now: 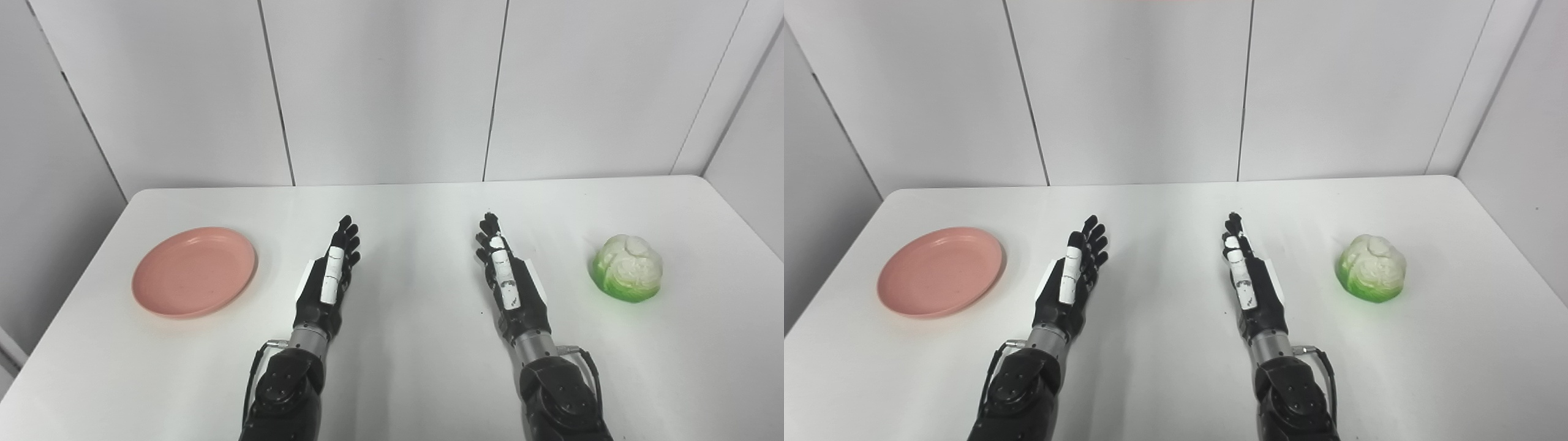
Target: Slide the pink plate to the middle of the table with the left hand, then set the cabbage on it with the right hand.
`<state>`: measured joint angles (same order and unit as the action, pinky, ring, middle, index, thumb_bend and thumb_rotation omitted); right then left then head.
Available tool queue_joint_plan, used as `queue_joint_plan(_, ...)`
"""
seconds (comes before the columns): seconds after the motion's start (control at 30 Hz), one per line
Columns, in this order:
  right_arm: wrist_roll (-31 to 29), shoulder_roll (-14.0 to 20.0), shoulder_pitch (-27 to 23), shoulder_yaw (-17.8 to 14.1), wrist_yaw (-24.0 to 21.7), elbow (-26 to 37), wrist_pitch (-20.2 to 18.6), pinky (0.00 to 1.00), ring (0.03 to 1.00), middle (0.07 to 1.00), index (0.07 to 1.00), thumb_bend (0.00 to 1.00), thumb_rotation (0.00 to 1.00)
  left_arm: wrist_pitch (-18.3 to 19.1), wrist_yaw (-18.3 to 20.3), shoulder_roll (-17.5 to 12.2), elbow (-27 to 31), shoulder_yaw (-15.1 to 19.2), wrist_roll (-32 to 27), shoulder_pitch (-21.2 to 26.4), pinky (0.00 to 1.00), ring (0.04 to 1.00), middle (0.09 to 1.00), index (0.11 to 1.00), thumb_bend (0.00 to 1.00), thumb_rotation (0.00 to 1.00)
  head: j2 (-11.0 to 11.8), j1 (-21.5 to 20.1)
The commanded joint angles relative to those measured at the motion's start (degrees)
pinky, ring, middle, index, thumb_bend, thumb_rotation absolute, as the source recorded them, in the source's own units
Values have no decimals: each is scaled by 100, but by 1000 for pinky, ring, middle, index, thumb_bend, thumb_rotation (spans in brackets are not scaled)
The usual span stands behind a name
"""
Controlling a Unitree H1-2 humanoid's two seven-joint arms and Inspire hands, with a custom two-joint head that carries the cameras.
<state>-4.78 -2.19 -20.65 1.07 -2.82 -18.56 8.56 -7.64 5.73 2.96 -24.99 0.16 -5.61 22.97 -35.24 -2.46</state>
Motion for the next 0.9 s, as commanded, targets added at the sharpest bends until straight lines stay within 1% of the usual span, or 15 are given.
queue_joint_plan(0.0,12,-37,-144,10,-18,135,37,1000,1000,1000,1000,721,1000,-66,21,7,-31,-12,-16,-79,1000,1000,1000,1000,807,1000,6,5)
queue_joint_plan(0.07,30,-41,-149,4,2,126,40,1000,1000,1000,1000,724,1000,-77,33,12,-41,-4,-37,-70,1000,1000,1000,1000,813,1000,12,30)
queue_joint_plan(0.1,7,-35,-147,-11,-10,114,57,1000,1000,1000,1000,723,1000,-101,26,30,-55,-6,-38,-68,1000,1000,1000,1000,812,1000,47,214)
queue_joint_plan(0.13,-34,-28,-145,-23,-43,112,54,1000,1000,1000,1000,719,1000,-122,13,43,-64,-10,-30,-64,1000,1000,1000,1000,809,1000,47,214)
queue_joint_plan(0.17,-68,-3,-139,-41,-73,106,65,1000,1000,1000,1000,717,1000,-151,-37,76,-79,-20,8,-59,1000,1000,1000,1000,808,1000,116,577)
queue_joint_plan(0.2,-85,25,-132,-51,-97,106,71,1000,1000,1000,1000,716,1000,-168,-81,105,-76,-17,26,-46,1000,1000,1000,1000,810,1000,116,577)
queue_joint_plan(0.27,-113,107,-92,-78,-143,144,43,1000,1000,1000,1000,713,1000,-124,-136,160,32,-20,37,-26,1000,1000,1000,1000,819,1000,225,1053)
queue_joint_plan(0.4,-240,244,-16,-184,-207,146,45,1000,1000,1000,1000,724,1000,87,-213,182,464,21,-14,56,1000,1000,1000,1000,816,1000,407,1662)
queue_joint_plan(0.53,-367,351,-18,-273,-331,-35,244,1000,1000,1000,1000,714,999,112,-213,-64,768,202,-50,250,1000,1000,1000,1000,838,1000,563,2064)
queue_joint_plan(0.57,-395,367,-31,-285,-360,-82,282,1000,1000,1000,1000,711,999,98,-224,-99,783,238,-50,286,1000,1000,1000,1000,842,1000,563,2064)
queue_joint_plan(0.7,-394,483,-51,-298,-443,-221,396,1000,1000,1000,1000,708,1000,221,-519,-583,955,610,81,554,1000,995,986,988,848,1000,710,2322)
queue_joint_plan(0.77,-384,519,-50,-297,-465,-246,437,1000,1000,1000,1000,699,1000,307,-635,-738,1053,781,55,613,983,941,924,924,860,1000,730,2345)
queue_joint_plan(0.8,-414,526,-57,-311,-489,-264,450,1000,1000,1000,1000,697,1000,253,-745,-807,1055,921,19,658,972,926,907,906,863,1000,767,2390)
queue_joint_plan(0.83,-431,531,-63,-321,-505,-288,477,1000,1000,1000,1000,688,1000,223,-840,-885,1049,1031,11,697,897,864,851,850,856,1000,778,2404)
queue_joint_plan(0.87,-443,534,-73,-331,-515,-325,513,1000,1000,1000,1000,683,1000,175,-887,-1004,1006,1119,14,741,878,835,823,823,861,1000,792,2413)
